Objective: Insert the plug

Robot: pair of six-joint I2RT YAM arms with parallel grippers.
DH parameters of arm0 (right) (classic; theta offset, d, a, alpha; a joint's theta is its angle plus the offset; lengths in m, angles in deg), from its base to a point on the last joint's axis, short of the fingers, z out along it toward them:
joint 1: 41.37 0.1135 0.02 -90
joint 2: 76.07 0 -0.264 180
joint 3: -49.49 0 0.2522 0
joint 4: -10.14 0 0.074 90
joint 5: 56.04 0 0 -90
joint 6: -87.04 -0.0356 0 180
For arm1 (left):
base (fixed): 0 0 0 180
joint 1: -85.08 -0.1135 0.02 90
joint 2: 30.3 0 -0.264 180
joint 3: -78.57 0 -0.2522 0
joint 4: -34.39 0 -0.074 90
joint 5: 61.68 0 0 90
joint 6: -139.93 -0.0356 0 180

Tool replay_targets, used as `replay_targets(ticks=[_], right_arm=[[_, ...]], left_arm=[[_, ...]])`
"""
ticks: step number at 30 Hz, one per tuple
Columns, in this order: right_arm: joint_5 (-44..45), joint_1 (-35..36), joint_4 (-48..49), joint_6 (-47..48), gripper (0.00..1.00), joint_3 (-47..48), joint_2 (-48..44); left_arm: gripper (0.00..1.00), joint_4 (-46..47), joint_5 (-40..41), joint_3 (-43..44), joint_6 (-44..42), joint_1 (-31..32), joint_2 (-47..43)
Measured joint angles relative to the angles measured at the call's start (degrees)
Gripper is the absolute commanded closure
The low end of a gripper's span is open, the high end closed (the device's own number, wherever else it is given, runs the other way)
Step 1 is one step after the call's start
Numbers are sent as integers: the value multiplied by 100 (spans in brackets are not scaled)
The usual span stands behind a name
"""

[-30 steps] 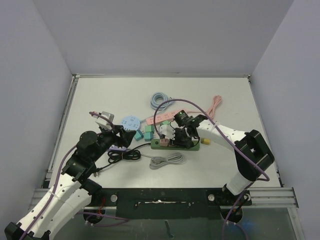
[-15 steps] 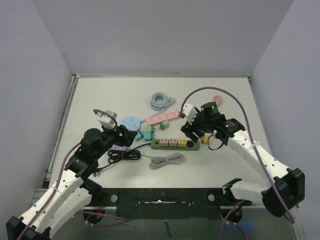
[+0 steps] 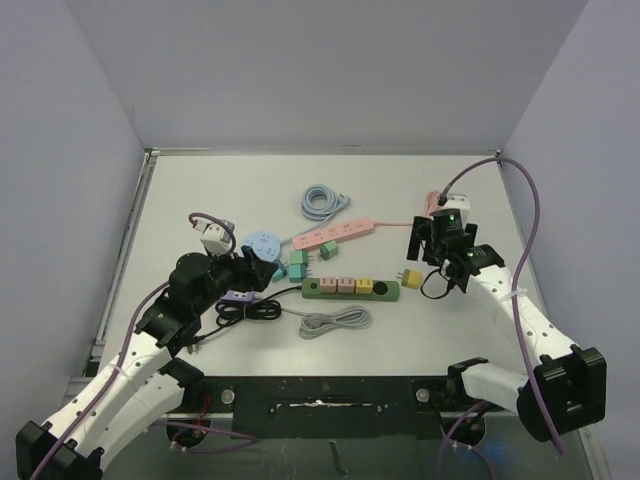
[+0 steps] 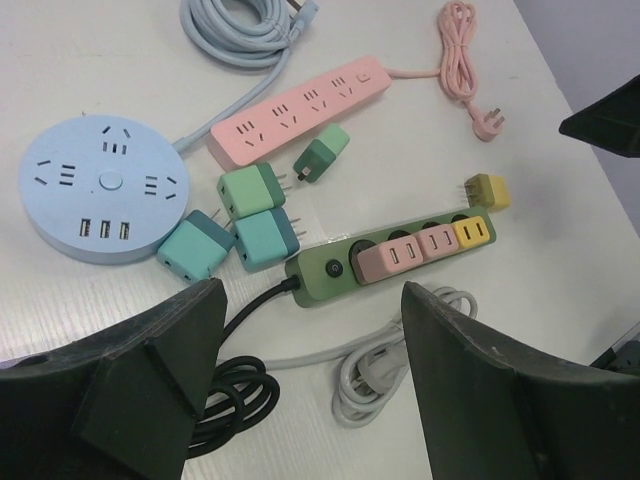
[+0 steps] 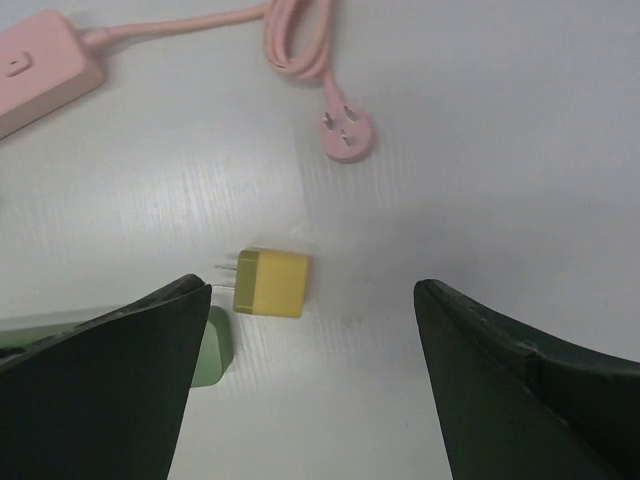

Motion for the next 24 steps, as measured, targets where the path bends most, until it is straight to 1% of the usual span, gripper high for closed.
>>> replay_targets(ticks=[3, 6, 10, 12, 17, 22, 24], right_arm=[[216, -260, -17, -514, 9, -201, 212], [195, -435, 17, -785, 9, -428, 452], [83, -507, 107, -1005, 9, -463, 1003], [-15, -507, 186, -1025, 12, -463, 1241], [-483, -516, 459, -1021, 21, -466, 1705], [-763, -516, 612, -1080, 28, -463, 1971], [-809, -516, 625, -1150, 33, -463, 2017]], left_arm=[[31, 0, -2, 0, 109, 0, 76], [31, 4, -11, 0, 184, 0, 155], [31, 11, -42, 0, 262, 0, 234], [31, 24, -55, 0, 293, 0, 249], [31, 33, -109, 0, 367, 0, 273], [31, 35, -149, 0, 387, 0, 280], [31, 39, -157, 0, 393, 0, 284]])
